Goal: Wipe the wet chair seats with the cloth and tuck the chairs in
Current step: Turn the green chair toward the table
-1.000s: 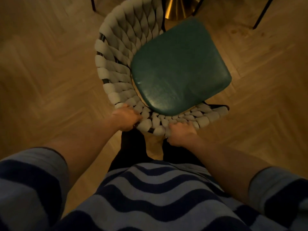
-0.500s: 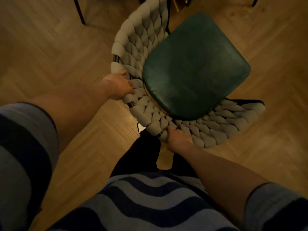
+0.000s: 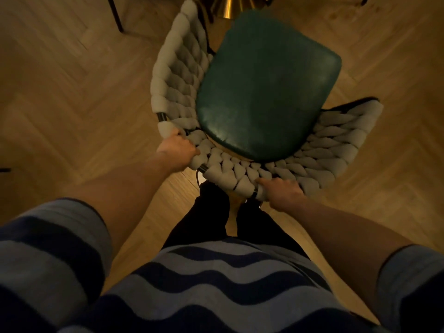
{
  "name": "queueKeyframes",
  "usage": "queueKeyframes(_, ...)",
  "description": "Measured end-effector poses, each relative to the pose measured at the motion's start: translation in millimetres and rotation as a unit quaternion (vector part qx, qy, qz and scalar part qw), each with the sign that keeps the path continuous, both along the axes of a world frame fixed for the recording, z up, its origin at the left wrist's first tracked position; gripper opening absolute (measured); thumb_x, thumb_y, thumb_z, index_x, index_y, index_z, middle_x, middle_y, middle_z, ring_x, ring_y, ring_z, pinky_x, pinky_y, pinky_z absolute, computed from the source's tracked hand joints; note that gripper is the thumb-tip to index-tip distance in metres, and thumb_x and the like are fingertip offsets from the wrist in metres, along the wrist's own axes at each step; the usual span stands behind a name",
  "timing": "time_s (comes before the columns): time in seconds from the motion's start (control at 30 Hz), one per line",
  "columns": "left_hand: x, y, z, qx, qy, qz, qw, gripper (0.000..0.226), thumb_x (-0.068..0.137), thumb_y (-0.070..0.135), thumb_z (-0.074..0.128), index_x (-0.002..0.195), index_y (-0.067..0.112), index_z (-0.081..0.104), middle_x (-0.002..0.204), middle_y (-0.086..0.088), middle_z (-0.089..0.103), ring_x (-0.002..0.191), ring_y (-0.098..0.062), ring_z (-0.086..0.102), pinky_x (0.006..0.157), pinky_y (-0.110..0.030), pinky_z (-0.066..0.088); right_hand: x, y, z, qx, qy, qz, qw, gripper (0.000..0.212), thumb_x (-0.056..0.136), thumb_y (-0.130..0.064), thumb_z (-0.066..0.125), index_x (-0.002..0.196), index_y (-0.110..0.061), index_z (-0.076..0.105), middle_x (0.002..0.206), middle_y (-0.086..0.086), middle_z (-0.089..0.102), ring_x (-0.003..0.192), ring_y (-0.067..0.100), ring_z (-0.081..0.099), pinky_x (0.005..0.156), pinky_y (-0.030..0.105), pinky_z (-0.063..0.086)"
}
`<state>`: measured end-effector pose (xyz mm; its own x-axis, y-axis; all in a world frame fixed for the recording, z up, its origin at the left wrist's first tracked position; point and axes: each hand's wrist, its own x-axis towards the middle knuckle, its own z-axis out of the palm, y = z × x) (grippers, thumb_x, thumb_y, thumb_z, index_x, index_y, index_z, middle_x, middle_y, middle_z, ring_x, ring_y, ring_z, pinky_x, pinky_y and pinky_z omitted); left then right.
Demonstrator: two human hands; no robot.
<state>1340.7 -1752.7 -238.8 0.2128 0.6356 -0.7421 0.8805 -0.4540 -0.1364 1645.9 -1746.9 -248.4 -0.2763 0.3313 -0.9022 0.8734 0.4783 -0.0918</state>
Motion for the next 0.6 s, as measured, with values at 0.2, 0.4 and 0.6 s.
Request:
queueKeyframes(0.2,81,-42,-5,-0.005,-0.01,0.15,0.989,0.033,0.089,0.03,0.052,0.121,0.038,0.056,0.111,0.004,0.065,0.106,-0.019,0.058,0.098,-0.041,0.029,62,39,7,0.065,-0.033,0.114,0.991,0.067,0.101,-0.025,0.054,0.157,-0.044,0.024,0.146,0.007,0.052,0.132,0.034,0.051,0.106,0.05,0.043)
queueKeyframes(0.4,143,-53,-9,-0.008,-0.031,0.241,0.97,0.03,0.083,0.03,0.061,0.113,0.033,0.062,0.103,0.004,0.067,0.103,-0.02,0.059,0.099,-0.042,0.028,106,61,7,0.124,-0.041,0.163,0.978,0.052,0.1,-0.025,0.055,0.149,-0.035,0.042,0.145,0.005,0.054,0.133,0.034,0.048,0.109,0.049,0.039)
queueKeyframes(0.6,125,-66,-2,0.064,-0.118,0.308,0.942,0.052,0.069,0.04,0.057,0.12,0.031,0.061,0.118,-0.003,0.058,0.115,-0.025,0.048,0.102,-0.037,0.031,120,46,13,0.172,0.086,0.03,0.981,0.06,0.086,-0.017,0.07,0.141,-0.027,0.048,0.138,0.005,0.058,0.128,0.032,0.049,0.111,0.047,0.038)
